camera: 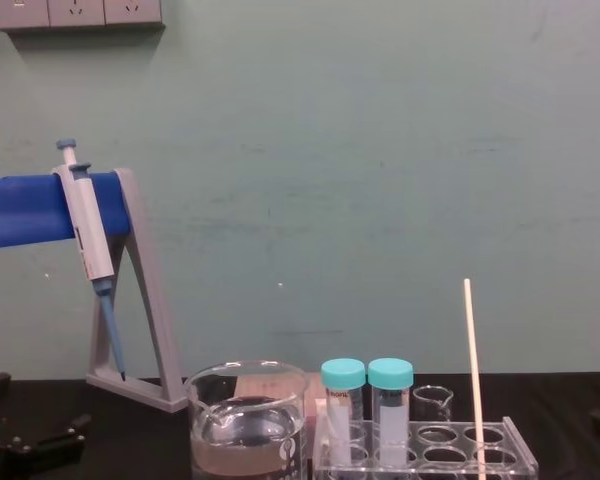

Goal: Hold the thermometer with one hand and immerse one end into the beaker, then reinsert it into the test tube rack.

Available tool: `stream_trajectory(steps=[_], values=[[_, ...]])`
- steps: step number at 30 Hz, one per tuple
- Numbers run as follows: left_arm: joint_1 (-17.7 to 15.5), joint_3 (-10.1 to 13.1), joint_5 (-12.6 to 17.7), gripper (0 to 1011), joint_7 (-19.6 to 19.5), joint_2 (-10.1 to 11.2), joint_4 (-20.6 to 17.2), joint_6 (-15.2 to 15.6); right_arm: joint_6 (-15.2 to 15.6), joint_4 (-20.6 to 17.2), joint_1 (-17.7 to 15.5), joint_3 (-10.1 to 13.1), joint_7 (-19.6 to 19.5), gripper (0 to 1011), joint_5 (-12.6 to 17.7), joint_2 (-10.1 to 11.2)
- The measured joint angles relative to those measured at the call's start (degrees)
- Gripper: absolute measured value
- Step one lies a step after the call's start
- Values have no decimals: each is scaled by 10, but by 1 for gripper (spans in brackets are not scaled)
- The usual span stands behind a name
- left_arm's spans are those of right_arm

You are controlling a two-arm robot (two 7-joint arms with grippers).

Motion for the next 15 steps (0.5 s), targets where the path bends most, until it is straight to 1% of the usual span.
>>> stream_trajectory(steps=[5, 6, 7, 8, 9, 10, 12, 13, 15], values=[[0, 0, 0, 1004, 0, 0, 0, 0, 8, -46, -23, 19, 2, 1003, 4, 14], [0, 0, 0, 1004, 0, 0, 0, 0, 13, -64, -32, 26, 2, 1003, 5, 20], [0, 0, 0, 1004, 0, 0, 0, 0, 13, -64, -32, 26, 2, 1003, 5, 20], [0, 0, 0, 1004, 0, 0, 0, 0, 25, -85, -42, 33, -2, 1003, 5, 27], [0, 0, 0, 1004, 0, 0, 0, 0, 32, -96, -48, 37, -4, 1003, 5, 31], [0, 0, 0, 1004, 0, 0, 0, 0, 45, -121, -60, 47, -7, 1003, 9, 38], [0, 0, 0, 1004, 0, 0, 0, 0, 60, -145, -73, 57, -8, 1003, 16, 46], [0, 0, 0, 1004, 0, 0, 0, 0, 73, -167, -85, 68, -8, 1003, 25, 53], [0, 0, 0, 1004, 0, 0, 0, 0, 86, -188, -96, 79, -7, 1003, 37, 58]])
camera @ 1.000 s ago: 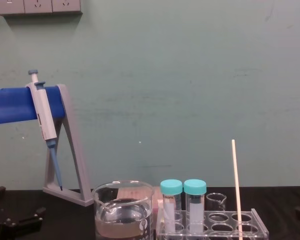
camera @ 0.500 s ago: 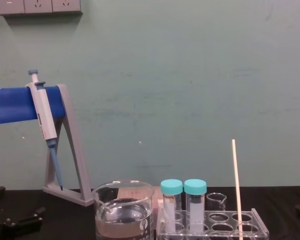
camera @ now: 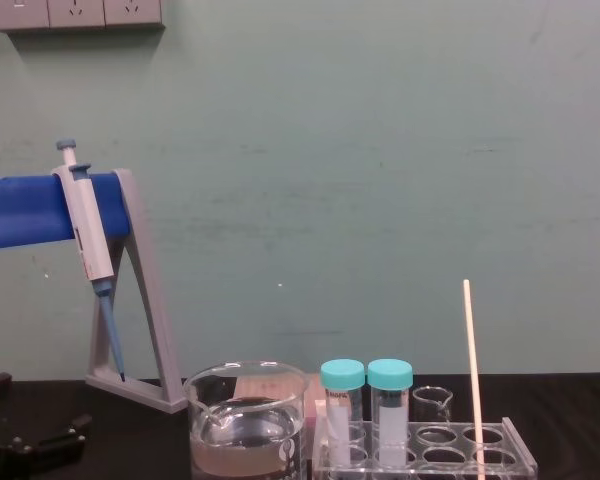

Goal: Hold the thermometer with one hand and immerse one end into the beaker, then reinsert it into the test tube rack.

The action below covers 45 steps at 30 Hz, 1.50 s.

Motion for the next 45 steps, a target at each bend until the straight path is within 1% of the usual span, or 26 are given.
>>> stream_trajectory(steps=[1, 4, 5, 6, 7, 9, 10, 11, 12, 13, 14, 18, 19, 21, 22, 26, 30, 31, 33, 34, 37, 39, 40, 42, 45], values=[[0, 0, 0, 1004, 0, 0, 0, 0, 18, -20, -10, 12, 2, 1003, 15, 3], [0, 0, 0, 1004, 0, 0, 0, 0, 50, -44, -19, 30, 8, 1003, 44, 3], [0, 0, 0, 1004, 0, 0, 0, 0, 76, -54, -20, 40, 18, 1003, 70, 1], [0, 0, 0, 1004, 0, 0, 0, 0, 88, -57, -20, 45, 24, 1003, 84, 0], [0, 0, 0, 1004, 0, 0, 0, 0, 117, -61, -15, 56, 39, 1003, 116, -6], [0, 0, 0, 1004, 0, 0, 0, 0, 150, -60, -7, 66, 56, 1003, 152, -14], [0, 0, 0, 1004, 0, 0, 0, 0, 181, -54, 5, 74, 73, 1003, 185, -22], [0, 0, 0, 1004, 0, 0, 0, 0, 181, -54, 5, 74, 73, 1003, 185, -22], [0, 0, 0, 1004, 0, 0, 0, 0, 208, -47, 17, 78, 87, 1003, 211, -30], [0, 0, 0, 1004, 0, 0, 0, 0, 218, -43, 23, 80, 92, 1003, 220, -33], [0, 0, 0, 1004, 0, 0, 0, 0, 241, -32, 38, 80, 103, 1003, 241, -40], [0, 0, 0, 1004, 0, 0, 0, 0, 281, -7, 69, 77, 119, 1003, 280, -50], [0, 0, 0, 1004, 0, 0, 0, 0, 298, 6, 85, 74, 124, 1003, 297, -55], [0, 0, 0, 1004, 0, 0, 0, 0, 310, 19, 98, 70, 127, 1003, 308, -60], [0, 0, 0, 1004, 0, 0, 0, 0, 320, 31, 112, 65, 129, 1003, 317, -64], [0, 0, 0, 1004, 0, 0, 0, 0, 343, 65, 147, 50, 131, 1003, 335, -79], [0, 0, 0, 1004, 0, 0, 0, 0, 348, 87, 168, 35, 129, 1003, 337, -88], [0, 0, 0, 1004, 0, 0, 0, 0, 348, 96, 178, 27, 128, 1003, 336, -93], [0, 0, 0, 1004, 0, 0, 0, 0, 348, 105, 186, 19, 128, 1003, 335, -96], [0, 0, 0, 1004, 0, 0, 0, 0, 347, 109, 191, 14, 128, 1003, 334, -98], [0, 0, 0, 1004, 0, 0, 0, 0, 333, 131, 212, -10, 131, 1003, 320, -105], [0, 0, 0, 1004, 0, 0, 0, 0, 326, 138, 218, -18, 131, 1003, 314, -107], [0, 0, 0, 1004, 0, 0, 0, 0, 319, 147, 224, -26, 131, 1003, 308, -110], [0, 0, 0, 1004, 0, 0, 0, 0, 313, 154, 231, -33, 131, 1003, 303, -113], [0, 0, 0, 1004, 0, 0, 0, 0, 303, 176, 245, -49, 128, 1003, 295, -121]])
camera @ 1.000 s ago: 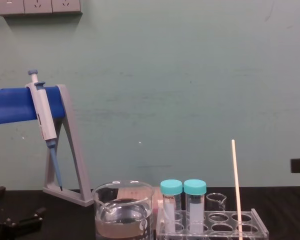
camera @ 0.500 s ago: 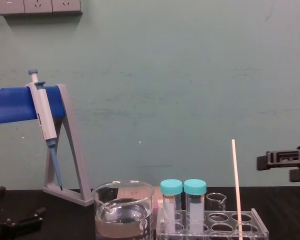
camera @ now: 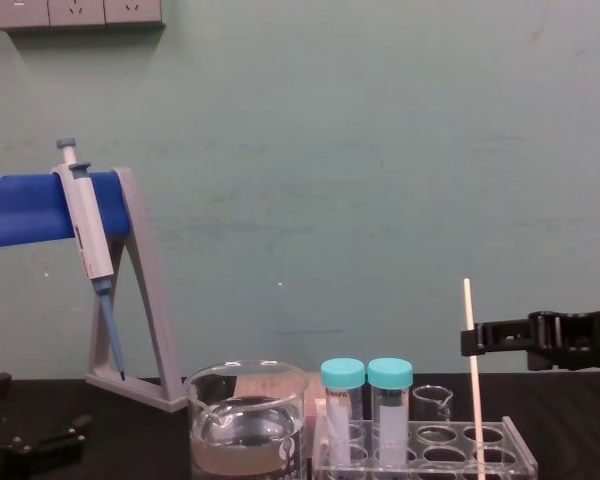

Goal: Hold the thermometer with one hand and immerse one end into the beaker, then reinsert it into the test tube rack.

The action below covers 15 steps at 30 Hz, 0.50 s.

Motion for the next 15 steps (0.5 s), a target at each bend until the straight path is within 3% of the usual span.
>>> stream_trajectory(steps=[15], values=[[0, 0, 0, 1004, 0, 0, 0, 0, -16, 77, 53, -30, -9, 1003, -8, -42]])
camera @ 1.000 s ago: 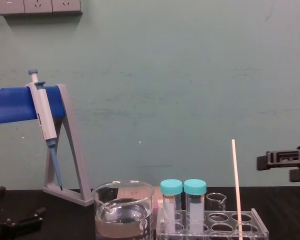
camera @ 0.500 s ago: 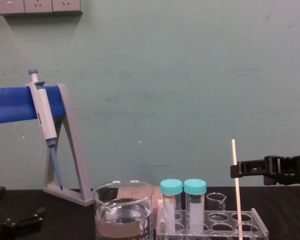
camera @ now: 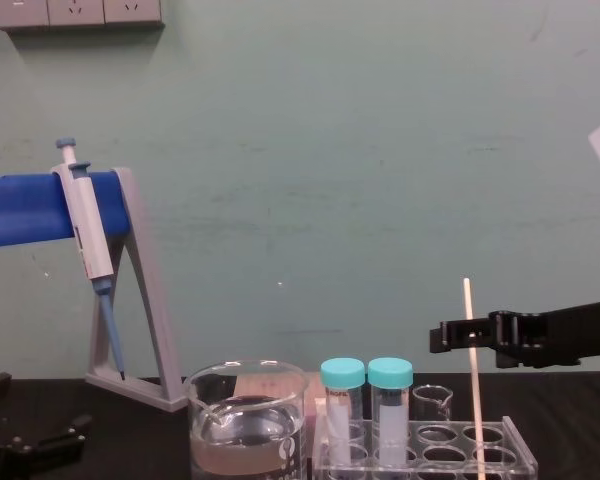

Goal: Hold the thermometer with one hand and immerse one end into the beaker, then reinsert it into the test tube rack.

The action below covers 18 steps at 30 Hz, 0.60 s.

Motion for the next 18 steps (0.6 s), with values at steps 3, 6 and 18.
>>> stream_trajectory(steps=[3, 6, 18], values=[[0, 0, 0, 1004, 0, 0, 0, 0, -1, 9, 7, -3, 0, 1003, -2, -6], [0, 0, 0, 1004, 0, 0, 0, 0, -2, 21, 18, -8, 0, 1003, -5, -15], [0, 0, 0, 1004, 0, 0, 0, 0, -8, 53, 31, -12, 4, 920, -17, -30]])
